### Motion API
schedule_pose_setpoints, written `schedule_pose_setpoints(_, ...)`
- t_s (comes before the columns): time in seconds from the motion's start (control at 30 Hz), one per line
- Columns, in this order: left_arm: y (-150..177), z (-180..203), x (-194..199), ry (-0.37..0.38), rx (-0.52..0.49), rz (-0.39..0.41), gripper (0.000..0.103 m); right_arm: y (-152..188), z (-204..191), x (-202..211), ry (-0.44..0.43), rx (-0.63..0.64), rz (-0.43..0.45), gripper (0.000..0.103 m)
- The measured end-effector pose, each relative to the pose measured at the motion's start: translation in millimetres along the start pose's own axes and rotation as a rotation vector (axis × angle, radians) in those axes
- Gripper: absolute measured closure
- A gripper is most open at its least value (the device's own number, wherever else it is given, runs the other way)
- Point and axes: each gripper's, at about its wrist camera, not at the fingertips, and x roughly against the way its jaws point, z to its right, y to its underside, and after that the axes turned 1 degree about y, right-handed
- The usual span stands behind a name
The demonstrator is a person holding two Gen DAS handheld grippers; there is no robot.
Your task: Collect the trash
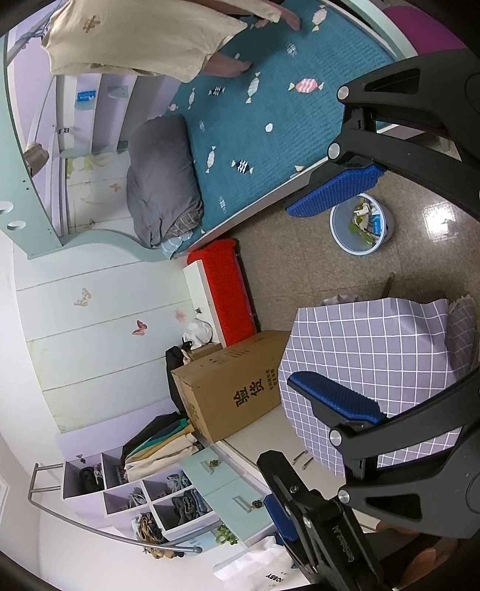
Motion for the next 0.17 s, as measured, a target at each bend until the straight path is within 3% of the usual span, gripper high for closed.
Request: schedule_pose_setpoints(0.17,4.8,-21.5,-11.5,-0.024,0.025,-0.032,0.01,2.3,-11.9,-17.9,-0.008,0.01,-0.031,0.019)
